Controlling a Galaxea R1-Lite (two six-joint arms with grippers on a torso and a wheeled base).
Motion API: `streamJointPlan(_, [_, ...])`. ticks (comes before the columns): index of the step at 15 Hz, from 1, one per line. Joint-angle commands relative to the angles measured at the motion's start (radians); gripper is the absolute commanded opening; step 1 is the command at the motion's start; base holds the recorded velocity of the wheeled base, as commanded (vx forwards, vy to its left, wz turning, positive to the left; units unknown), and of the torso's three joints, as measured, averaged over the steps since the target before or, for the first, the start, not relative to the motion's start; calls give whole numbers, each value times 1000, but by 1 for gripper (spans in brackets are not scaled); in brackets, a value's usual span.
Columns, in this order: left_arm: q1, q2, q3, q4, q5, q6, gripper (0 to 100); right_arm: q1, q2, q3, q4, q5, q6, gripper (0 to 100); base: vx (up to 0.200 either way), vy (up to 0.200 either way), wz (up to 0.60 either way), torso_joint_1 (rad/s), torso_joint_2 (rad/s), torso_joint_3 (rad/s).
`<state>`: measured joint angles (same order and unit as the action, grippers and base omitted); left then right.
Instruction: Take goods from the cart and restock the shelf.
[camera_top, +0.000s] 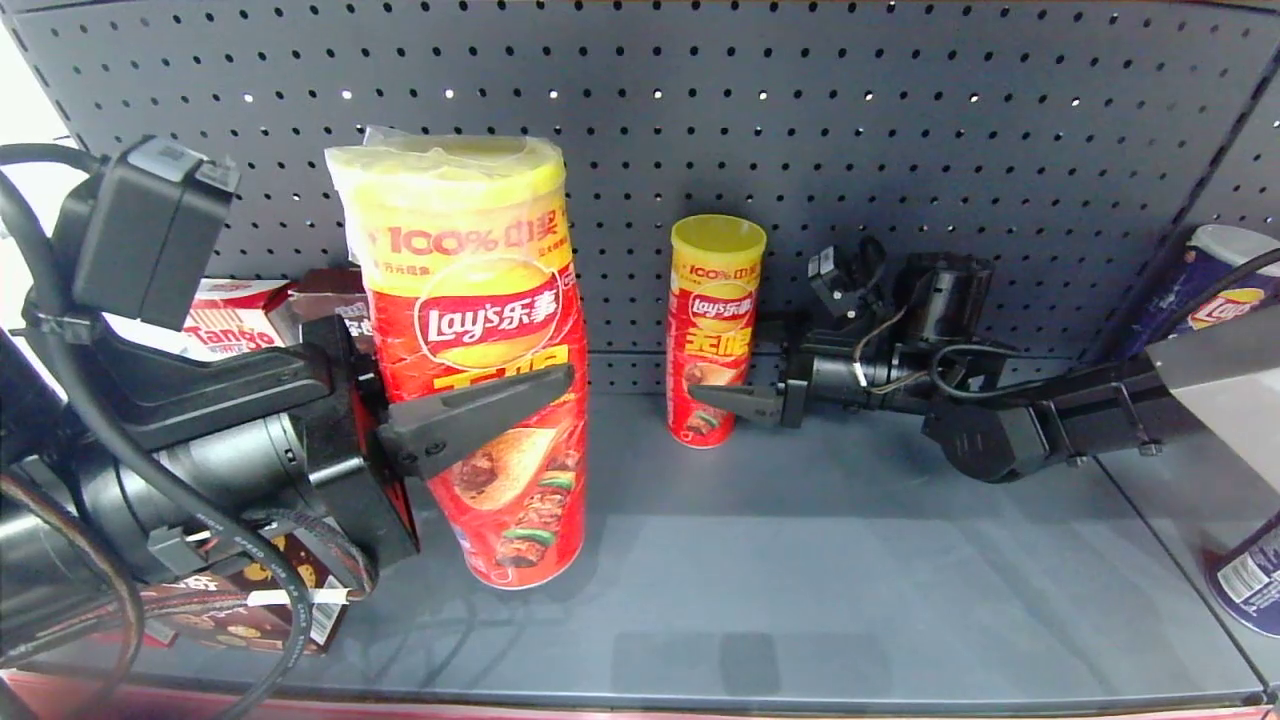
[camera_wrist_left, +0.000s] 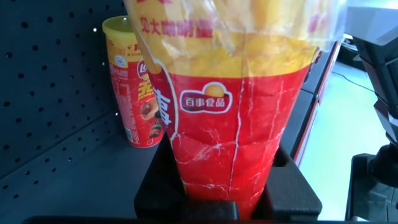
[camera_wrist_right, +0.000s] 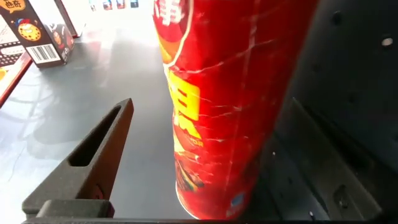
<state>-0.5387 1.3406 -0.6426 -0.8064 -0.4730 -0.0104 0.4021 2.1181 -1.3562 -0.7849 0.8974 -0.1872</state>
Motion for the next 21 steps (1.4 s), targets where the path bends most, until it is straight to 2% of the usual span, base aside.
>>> streamJointPlan(1, [0,0,1,0,1,0,0,7,22,-9,-2,-3,0,100,0,0,0,0,0,0])
streamJointPlan(9, [2,0,7,0,4,0,0,15,69,-49,-4,-5,-1,100,0,0,0,0,0,0])
streamJointPlan(10, [2,0,7,1,4,0,0,15,76,-52,-4,-3,0,0,0,0,0,0,0,0])
streamJointPlan(17, [2,0,12,0,4,0,0,26,22,-26,3,-6,0,0,0,0,0,0,0,0])
streamJointPlan(21, [2,-6,17,0,4,0,0,57,-96,78,-4,-74,0,0,0,0,0,0,0,0])
